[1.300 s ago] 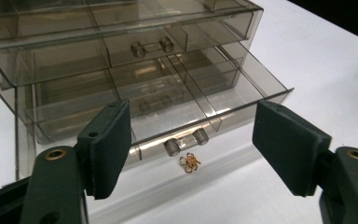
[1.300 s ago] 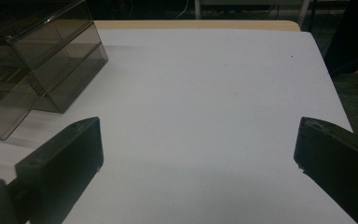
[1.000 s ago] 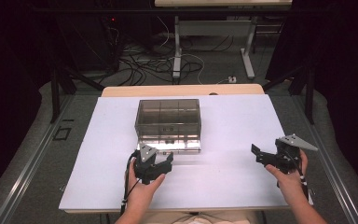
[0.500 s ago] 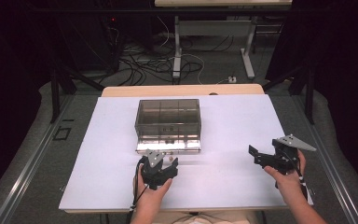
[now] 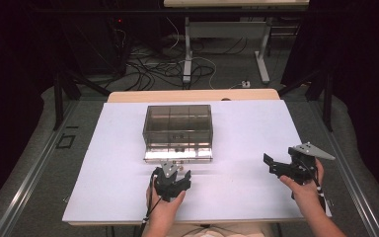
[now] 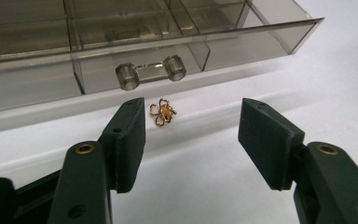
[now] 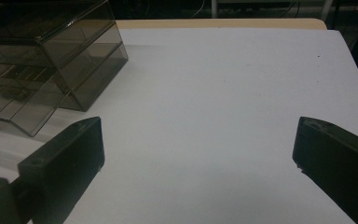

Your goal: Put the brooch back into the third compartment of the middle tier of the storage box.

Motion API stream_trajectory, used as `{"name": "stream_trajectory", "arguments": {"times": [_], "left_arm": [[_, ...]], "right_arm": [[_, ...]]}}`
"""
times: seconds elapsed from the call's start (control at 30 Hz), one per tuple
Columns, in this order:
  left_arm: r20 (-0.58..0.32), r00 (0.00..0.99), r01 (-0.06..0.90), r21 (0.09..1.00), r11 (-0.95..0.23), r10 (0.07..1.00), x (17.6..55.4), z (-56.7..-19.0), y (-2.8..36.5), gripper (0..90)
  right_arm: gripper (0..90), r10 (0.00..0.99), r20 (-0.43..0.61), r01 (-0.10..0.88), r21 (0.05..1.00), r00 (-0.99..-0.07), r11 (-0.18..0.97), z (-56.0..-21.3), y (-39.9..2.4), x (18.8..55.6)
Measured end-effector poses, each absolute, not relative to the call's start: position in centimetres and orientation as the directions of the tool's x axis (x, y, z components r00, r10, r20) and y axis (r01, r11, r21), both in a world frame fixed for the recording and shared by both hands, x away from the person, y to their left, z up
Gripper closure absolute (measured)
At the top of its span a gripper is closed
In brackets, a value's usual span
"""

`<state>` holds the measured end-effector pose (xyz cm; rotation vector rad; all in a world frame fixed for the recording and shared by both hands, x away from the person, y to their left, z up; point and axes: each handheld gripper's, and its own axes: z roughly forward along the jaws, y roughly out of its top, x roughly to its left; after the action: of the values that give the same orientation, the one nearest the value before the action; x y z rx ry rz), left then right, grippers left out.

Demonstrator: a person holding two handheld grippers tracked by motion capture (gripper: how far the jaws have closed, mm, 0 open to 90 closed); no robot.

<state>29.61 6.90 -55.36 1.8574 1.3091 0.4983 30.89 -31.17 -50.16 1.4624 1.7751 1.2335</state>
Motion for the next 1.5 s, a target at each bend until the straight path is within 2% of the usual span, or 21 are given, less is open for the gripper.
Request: {"name": "stream_trajectory", "arguments": {"times": [1.23, 1.5], "left_arm": [[-0.074, 0.334, 0.651, 0.739, -0.173, 0.940, 31.7, -56.6, 5.8, 54.4], [-0.021, 0.323, 0.647, 0.735, -0.205, 0.946, 31.8, -56.6, 5.4, 60.5]], "right_arm": [[2.1, 0.948, 0.150, 0.472, 0.881, -0.281, 0.000, -50.4, -31.3, 31.0], [2.3, 0.947, 0.151, 0.473, 0.881, -0.282, 0.001, -50.4, -31.3, 31.0]]}}
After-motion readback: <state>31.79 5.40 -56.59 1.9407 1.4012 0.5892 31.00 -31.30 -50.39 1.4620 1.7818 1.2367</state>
